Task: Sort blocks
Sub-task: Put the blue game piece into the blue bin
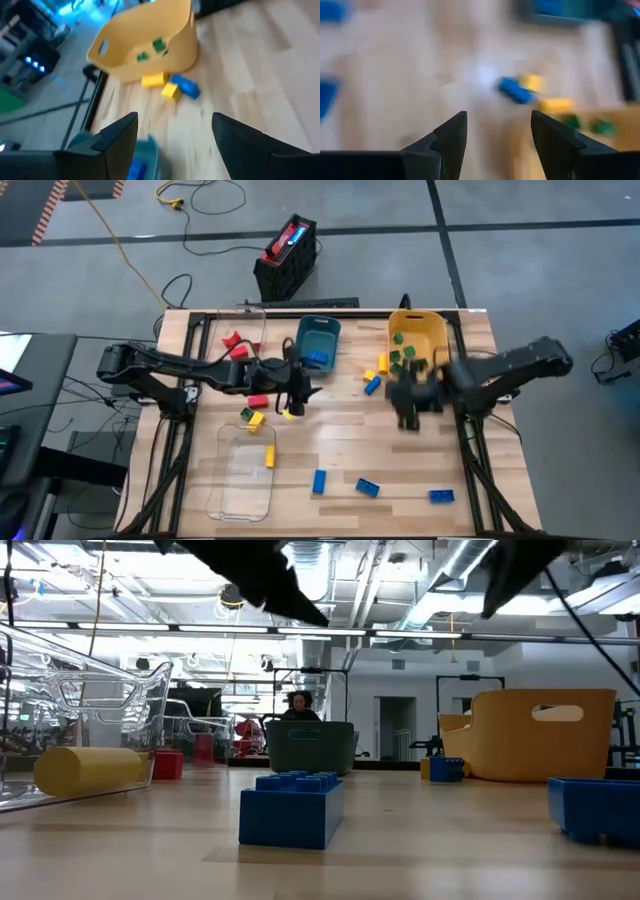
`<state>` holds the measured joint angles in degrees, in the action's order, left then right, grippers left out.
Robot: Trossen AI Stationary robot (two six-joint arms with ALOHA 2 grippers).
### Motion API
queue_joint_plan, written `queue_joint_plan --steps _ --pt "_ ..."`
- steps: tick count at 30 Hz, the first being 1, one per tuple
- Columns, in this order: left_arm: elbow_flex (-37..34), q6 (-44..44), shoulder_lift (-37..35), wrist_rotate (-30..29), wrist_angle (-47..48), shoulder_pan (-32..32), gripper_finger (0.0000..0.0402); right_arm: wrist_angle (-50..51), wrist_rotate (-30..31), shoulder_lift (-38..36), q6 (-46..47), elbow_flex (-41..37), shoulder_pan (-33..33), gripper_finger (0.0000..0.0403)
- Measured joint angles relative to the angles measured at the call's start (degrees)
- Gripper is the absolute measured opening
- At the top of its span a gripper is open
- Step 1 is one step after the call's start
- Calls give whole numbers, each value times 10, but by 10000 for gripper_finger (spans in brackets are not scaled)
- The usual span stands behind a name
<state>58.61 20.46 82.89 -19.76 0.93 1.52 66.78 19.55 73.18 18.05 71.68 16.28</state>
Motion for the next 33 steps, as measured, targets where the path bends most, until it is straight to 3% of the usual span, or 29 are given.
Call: queue_joint_plan --steps 3,7,10,18,26,33 --pt "0 -1 0 -22 16 -6 248 -12 -30 36 4 0 94 227" --pt "0 -1 0 -45 26 -7 248 -37 -48 102 77 0 179 228" --pt "0 -9 0 -47 30 -7 248 -17 -74 158 152 0 205 233" --pt "0 -25 0 -49 62 -15 248 -47 -278 236 259 0 216 285" --pt "0 -26 0 -50 62 -42 248 -44 -297 250 327 0 270 338" --pt "0 -21 0 -49 54 -63 248 -48 -315 312 336 8 337 333"
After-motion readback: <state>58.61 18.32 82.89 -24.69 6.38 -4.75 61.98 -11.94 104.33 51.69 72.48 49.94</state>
